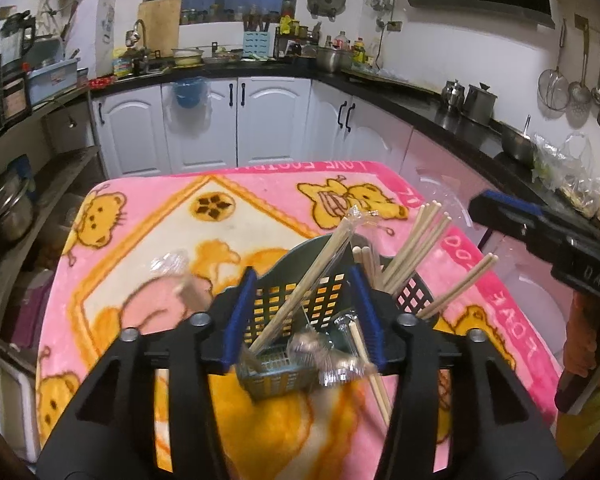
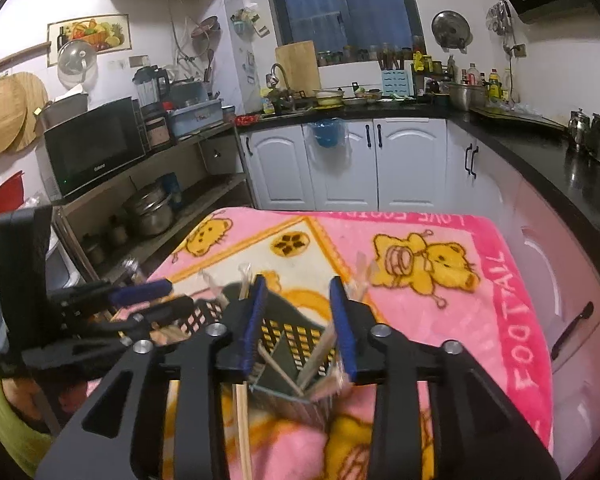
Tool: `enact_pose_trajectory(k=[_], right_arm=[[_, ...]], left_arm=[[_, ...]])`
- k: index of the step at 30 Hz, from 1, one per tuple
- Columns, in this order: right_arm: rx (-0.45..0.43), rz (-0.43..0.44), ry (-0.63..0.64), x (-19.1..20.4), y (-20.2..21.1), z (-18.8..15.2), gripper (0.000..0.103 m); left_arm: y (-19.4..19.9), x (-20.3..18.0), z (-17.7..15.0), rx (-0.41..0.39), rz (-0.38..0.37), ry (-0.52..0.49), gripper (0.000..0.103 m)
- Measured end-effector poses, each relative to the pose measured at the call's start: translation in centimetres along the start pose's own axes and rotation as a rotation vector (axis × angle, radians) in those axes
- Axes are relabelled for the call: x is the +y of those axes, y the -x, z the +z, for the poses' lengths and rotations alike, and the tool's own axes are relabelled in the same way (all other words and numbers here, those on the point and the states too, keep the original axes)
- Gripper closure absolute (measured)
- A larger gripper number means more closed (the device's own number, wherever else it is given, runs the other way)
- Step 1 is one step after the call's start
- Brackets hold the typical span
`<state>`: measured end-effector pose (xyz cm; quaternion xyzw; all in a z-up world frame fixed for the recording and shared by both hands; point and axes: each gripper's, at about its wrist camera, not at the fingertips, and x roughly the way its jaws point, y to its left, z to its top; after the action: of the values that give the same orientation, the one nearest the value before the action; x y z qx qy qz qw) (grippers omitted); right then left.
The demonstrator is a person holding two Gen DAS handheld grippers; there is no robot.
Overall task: Organize utensils
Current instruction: 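Lower the chopsticks into the caddy and open the left tool while the right tool releases its chopstick, then pull both open tools back from the caddy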
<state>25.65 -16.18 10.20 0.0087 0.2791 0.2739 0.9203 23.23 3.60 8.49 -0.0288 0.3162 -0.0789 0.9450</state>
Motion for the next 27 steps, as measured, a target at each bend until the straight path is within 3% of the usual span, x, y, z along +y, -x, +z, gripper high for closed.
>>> enact_pose_trajectory(k=[7,16,27], right_arm=[[0.0,-0.018,0.022,0.4,2.5,-2.1,0.059],[0.024,-0.026,0.03,1.2,4.5,-6.2,0.047],[0.046,-0.019,0.001,1.5,5.4,-9.8,0.036]], left_arm=[[2.8,-0.2,-1.2,-0.034,-0.003,0.011,0.035],[5.0,-0.5,-3.9,-0.04,-0.002,0.024,0.017],[6.0,-0.3,-7.3,-0.028,0.005,0.062,0.011]])
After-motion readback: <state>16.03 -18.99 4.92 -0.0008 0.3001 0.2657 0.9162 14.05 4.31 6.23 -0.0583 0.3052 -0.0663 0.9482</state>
